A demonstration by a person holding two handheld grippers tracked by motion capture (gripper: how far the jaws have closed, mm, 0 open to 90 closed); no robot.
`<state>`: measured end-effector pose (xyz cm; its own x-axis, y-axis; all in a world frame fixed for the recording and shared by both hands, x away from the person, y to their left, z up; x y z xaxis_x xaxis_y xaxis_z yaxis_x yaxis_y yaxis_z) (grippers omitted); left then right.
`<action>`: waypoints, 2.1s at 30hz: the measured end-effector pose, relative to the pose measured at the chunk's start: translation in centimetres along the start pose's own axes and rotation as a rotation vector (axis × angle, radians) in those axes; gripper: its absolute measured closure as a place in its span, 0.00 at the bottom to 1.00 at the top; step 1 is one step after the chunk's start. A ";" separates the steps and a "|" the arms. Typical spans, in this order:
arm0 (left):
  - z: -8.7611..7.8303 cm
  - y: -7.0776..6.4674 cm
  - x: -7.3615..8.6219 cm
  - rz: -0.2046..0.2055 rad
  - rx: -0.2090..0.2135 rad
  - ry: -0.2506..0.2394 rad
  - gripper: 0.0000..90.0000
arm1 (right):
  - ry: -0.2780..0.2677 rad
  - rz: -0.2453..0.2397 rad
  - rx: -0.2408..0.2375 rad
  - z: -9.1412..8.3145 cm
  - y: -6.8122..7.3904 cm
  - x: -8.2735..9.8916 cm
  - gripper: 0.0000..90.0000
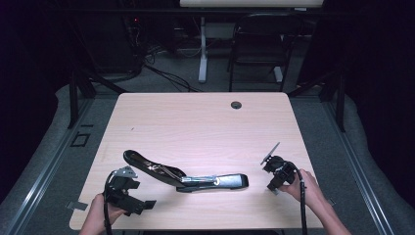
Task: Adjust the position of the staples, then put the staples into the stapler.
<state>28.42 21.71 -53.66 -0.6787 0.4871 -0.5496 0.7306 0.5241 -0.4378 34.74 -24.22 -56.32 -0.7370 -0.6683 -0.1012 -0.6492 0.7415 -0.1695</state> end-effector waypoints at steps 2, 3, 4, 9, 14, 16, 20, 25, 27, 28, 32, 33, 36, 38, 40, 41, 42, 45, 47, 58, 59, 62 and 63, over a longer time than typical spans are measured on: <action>0.0 0.0 0.0 -0.005 -0.004 -0.004 0.01 | -0.040 0.039 -0.009 0.2 0.3 0.0 0.87; -0.1 0.1 0.0 -0.007 -0.005 -0.004 0.01 | -0.025 0.016 -0.004 0.0 0.1 0.0 0.87; -0.1 0.1 0.0 -0.007 -0.005 -0.006 0.01 | 0.007 -0.028 0.009 -0.3 -0.2 -0.1 0.87; 0.0 0.2 0.0 -0.003 0.001 -0.001 0.01 | -0.039 -0.004 0.008 -0.4 0.0 -0.1 0.87; 0.0 0.2 0.0 -0.010 -0.007 0.003 0.01 | -0.061 -0.004 0.015 -0.6 -0.1 -0.2 0.87; 0.0 0.3 0.0 -0.014 -0.008 0.001 0.00 | -0.072 0.001 0.015 -0.6 -0.1 -0.2 0.87; 0.0 0.4 0.0 -0.016 -0.010 0.003 0.01 | -0.068 -0.023 0.022 -1.0 -0.3 -0.4 0.87; 0.0 0.4 0.0 -0.017 -0.010 0.001 0.01 | -0.105 -0.012 0.031 -1.3 -0.3 -0.7 0.87; 0.0 0.4 0.0 -0.017 -0.009 0.003 0.01 | -0.117 -0.013 0.036 -1.4 -0.2 -0.8 0.87; 0.0 0.4 0.0 -0.017 -0.009 0.002 0.01 | -0.120 -0.012 0.033 -1.5 -0.2 -0.9 0.87; 0.0 0.4 0.0 -0.011 -0.012 0.007 0.01 | -0.127 -0.019 0.040 -1.6 -0.2 -1.1 0.87; 0.0 0.4 0.0 -0.011 -0.013 0.008 0.01 | -0.131 -0.019 0.040 -1.6 -0.2 -1.1 0.87; 0.0 0.4 0.0 -0.010 -0.012 0.009 0.00 | -0.127 -0.028 0.047 -1.6 -0.2 -1.2 0.87; 0.1 0.5 0.0 -0.007 -0.011 0.012 0.01 | -0.130 -0.025 0.043 -1.6 -0.2 -1.3 0.87; 0.1 0.6 0.1 -0.015 -0.010 0.013 0.01 | -0.129 -0.031 0.047 -1.6 -0.2 -1.5 0.87; 0.0 0.6 0.2 -0.013 -0.009 0.015 0.01 | -0.137 -0.025 0.044 -1.6 -0.2 -1.6 0.87; -0.1 0.6 0.3 -0.018 -0.009 0.012 0.01 | -0.133 -0.032 0.046 -1.6 -0.2 -1.7 0.87; -0.2 0.6 0.5 -0.021 -0.011 0.006 0.00 | -0.142 -0.028 0.038 -1.5 -0.1 -2.0 0.87; -0.2 0.5 0.5 -0.019 -0.013 0.007 0.01 | -0.141 -0.038 0.044 -1.4 -0.1 -2.1 0.87; -0.2 0.4 0.5 -0.021 -0.019 0.009 0.01 | -0.178 -0.042 0.065 -2.4 -0.1 -2.6 0.87; -0.2 0.4 0.5 -0.020 -0.020 0.009 0.01 | -0.186 -0.039 0.066 -2.4 -0.1 -2.7 0.87; -0.2 0.5 0.5 -0.023 -0.021 0.010 0.01 | -0.191 -0.044 0.062 -2.7 -0.1 -2.9 0.87; -0.2 0.5 0.5 -0.024 -0.022 0.008 0.01 | -0.192 -0.049 0.066 -2.8 -0.1 -3.0 0.87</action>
<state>28.47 22.39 -53.97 -0.6966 0.4797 -0.5335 0.7124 0.5508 -0.4348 36.46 -22.12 -53.27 -0.6511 -0.7072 -0.2755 -0.6652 0.7065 -0.2416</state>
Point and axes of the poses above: each handheld gripper's, and its own axes: z roughly forward along the jaws, x roughly out of its underside, y roughly to its left, the point moved 3 cm from there along z, roughly forward along the jaws, and after that the axes turned 13 degrees about x, right-handed, at the moved point
